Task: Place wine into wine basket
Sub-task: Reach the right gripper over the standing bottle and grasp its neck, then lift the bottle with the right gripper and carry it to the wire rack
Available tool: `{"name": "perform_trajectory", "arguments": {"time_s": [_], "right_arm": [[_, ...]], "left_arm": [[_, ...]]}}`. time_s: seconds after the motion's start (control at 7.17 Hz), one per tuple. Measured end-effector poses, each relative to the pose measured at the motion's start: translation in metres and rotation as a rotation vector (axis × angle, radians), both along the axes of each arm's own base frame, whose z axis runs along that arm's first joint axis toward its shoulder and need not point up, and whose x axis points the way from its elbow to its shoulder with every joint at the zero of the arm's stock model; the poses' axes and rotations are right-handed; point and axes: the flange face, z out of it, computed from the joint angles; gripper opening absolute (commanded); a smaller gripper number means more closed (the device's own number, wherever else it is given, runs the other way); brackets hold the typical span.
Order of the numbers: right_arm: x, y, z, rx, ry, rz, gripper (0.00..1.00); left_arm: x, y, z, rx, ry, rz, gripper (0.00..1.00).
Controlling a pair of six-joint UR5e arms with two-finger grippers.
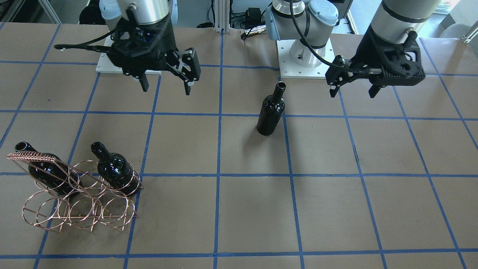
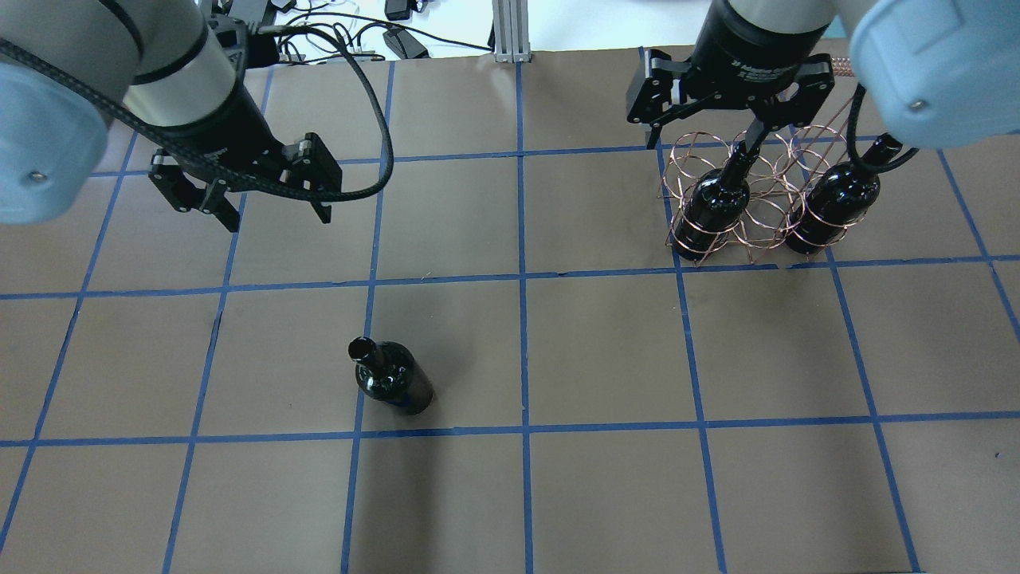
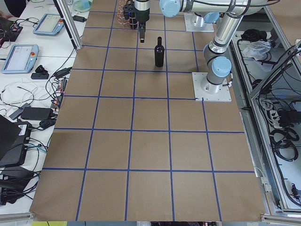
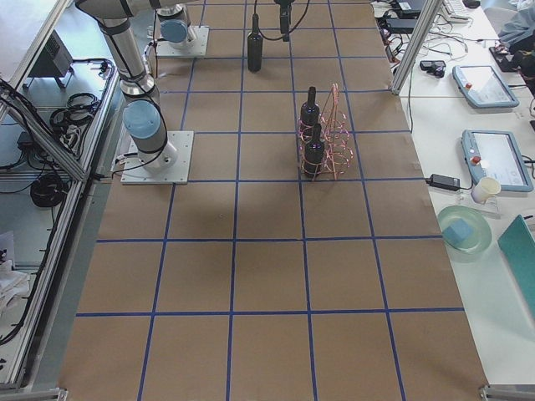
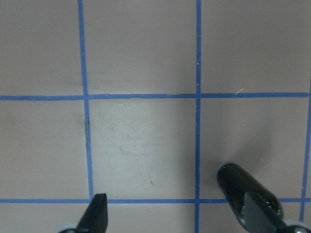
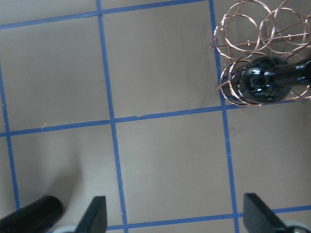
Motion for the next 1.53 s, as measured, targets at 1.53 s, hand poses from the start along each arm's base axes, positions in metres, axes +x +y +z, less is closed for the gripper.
{"name": "perform_trajectory", "arguments": {"time_s": [1.53], "right_arm": [[0.245,0.09,-0.113,0.149,0.032,0.004,0.85]], "left_arm": [[0.123,-0.006,-0.017,0.034,-0.025,-0.114,1.0]]}}
